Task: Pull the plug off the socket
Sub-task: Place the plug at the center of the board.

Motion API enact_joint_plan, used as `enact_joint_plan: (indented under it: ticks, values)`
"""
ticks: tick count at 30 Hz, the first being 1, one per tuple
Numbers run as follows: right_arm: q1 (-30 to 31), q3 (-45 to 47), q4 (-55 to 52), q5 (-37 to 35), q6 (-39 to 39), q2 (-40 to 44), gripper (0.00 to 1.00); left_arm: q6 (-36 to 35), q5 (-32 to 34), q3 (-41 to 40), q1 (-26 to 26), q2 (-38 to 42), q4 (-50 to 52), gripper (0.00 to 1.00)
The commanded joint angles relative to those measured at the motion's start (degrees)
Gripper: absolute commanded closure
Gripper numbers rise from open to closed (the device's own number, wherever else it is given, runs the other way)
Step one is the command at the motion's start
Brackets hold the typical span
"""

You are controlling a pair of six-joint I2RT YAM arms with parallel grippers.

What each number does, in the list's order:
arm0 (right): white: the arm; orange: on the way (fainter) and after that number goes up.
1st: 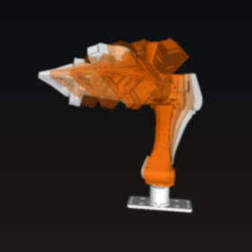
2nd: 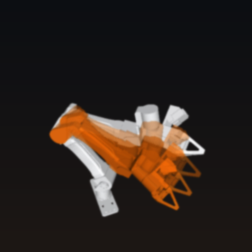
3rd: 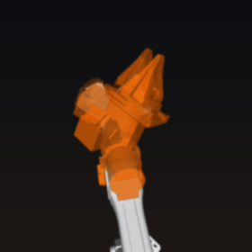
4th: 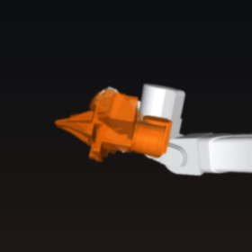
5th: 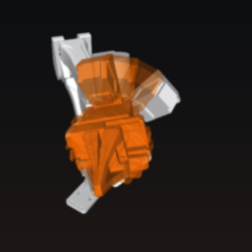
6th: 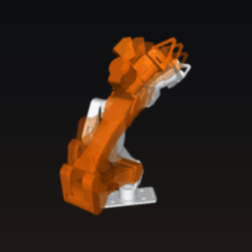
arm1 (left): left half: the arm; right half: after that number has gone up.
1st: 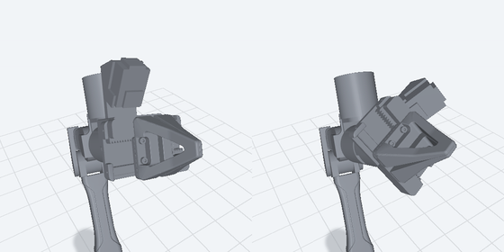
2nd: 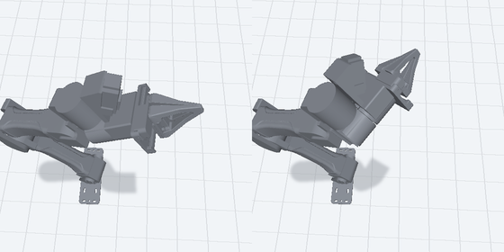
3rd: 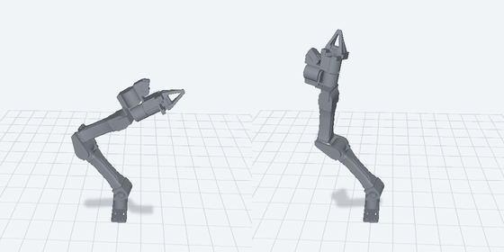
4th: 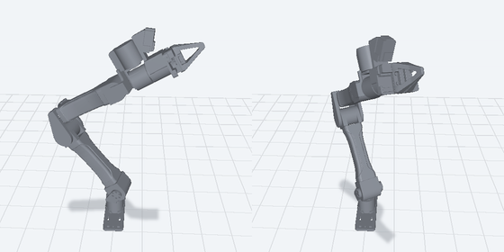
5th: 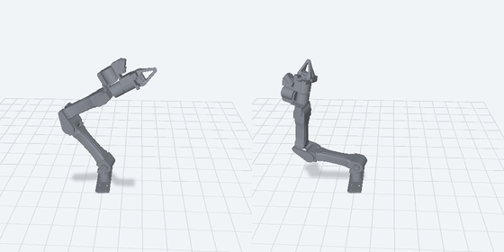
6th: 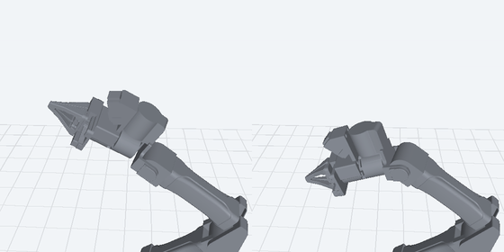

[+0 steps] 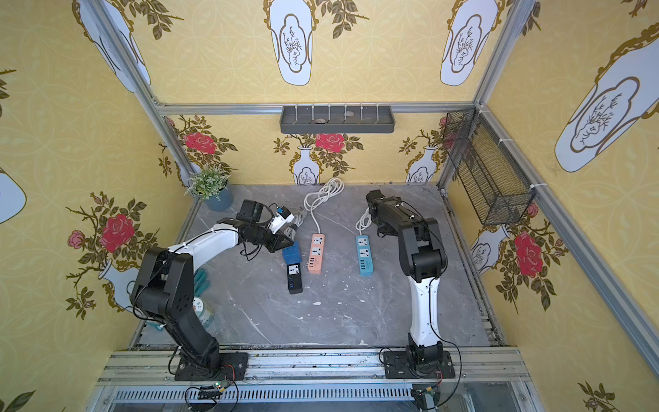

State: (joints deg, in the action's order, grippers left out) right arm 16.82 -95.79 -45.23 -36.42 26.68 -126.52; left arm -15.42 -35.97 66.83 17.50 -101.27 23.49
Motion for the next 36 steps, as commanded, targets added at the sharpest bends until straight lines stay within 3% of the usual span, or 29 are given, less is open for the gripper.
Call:
enact_joint_plan:
  ticks: [1,19,23,28,32,36]
  values:
    - [-0.3,-2.65,-0.73,-0.53,-1.84,-2.43,0.9,-0.1,8.5,-1.22,0.09,-1.47,10.35,1.0]
    - [-2.29,-12.87,-1.52,3.24,-4.2,-9.5,0.84,-0.23,8.19,-1.26,0.08,-1.19,10.35,1.0]
    - [-2.3,-13.71,-2.2,4.1,-3.98,-9.42,0.7,-0.22,8.14,-1.26,0.04,-1.32,10.31,1.0]
    - [-2.02,-12.63,-1.74,6.69,-3.74,-6.82,0.45,-0.22,8.02,-1.23,0.13,-1.16,10.44,1.0]
    - [-1.61,-11.54,-1.57,8.45,-3.71,-3.71,0.36,-0.22,7.84,-1.2,0.08,-1.13,10.44,1.0]
    - [-0.85,-9.98,-1.83,9.58,-3.48,0.01,0.34,-0.2,7.75,-1.13,0.08,-1.16,10.44,1.0]
